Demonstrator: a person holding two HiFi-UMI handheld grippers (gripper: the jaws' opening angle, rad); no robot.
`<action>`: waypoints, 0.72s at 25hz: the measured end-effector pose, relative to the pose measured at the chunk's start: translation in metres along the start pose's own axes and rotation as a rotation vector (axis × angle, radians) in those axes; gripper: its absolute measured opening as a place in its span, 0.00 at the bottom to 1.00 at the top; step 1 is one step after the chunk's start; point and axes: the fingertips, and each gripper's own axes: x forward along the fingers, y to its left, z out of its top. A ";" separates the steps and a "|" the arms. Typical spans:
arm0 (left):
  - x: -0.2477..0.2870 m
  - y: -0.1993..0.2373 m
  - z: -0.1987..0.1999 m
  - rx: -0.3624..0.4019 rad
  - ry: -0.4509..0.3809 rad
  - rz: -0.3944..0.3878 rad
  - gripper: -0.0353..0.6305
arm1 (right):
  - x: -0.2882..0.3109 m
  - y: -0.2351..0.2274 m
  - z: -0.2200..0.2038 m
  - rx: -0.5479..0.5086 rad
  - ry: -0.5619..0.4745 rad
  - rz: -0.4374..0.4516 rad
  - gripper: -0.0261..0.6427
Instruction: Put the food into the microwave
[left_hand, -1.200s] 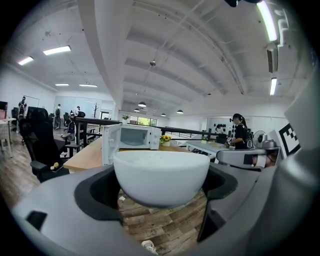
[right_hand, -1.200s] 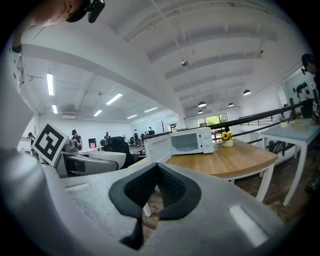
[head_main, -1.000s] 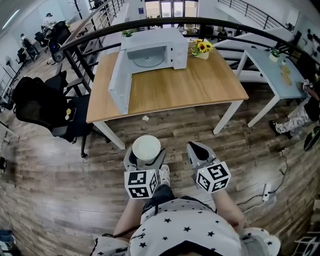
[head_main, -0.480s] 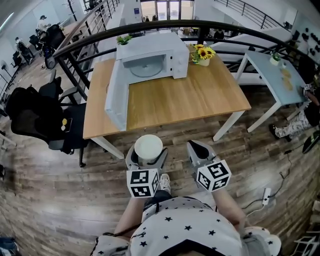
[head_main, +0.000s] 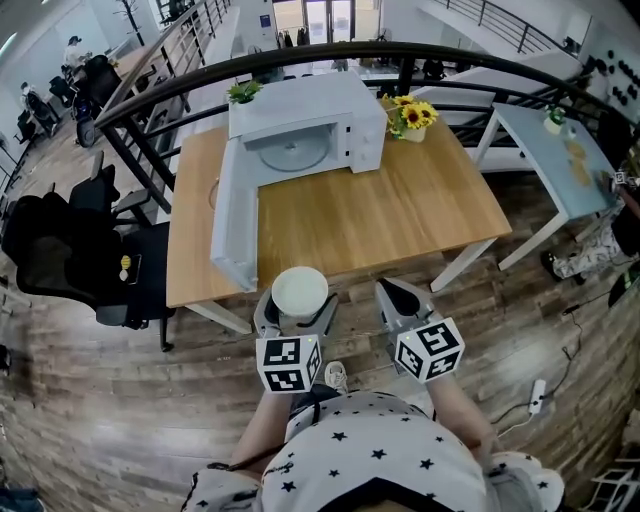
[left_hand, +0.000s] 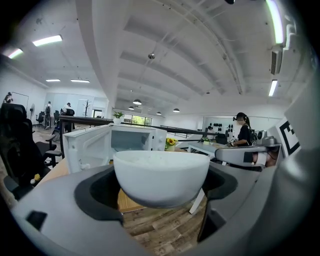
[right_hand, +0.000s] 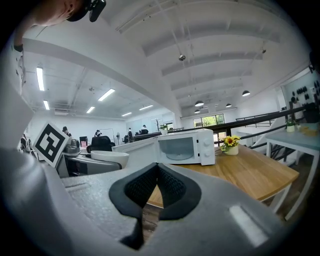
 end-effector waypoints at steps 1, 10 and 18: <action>0.006 0.004 0.002 0.000 0.000 -0.002 0.78 | 0.006 -0.003 0.001 0.000 0.001 -0.003 0.05; 0.051 0.033 0.019 0.003 0.005 -0.026 0.78 | 0.057 -0.020 0.010 0.003 0.009 -0.021 0.05; 0.076 0.047 0.025 0.002 0.014 -0.038 0.78 | 0.080 -0.030 0.013 0.010 0.015 -0.031 0.05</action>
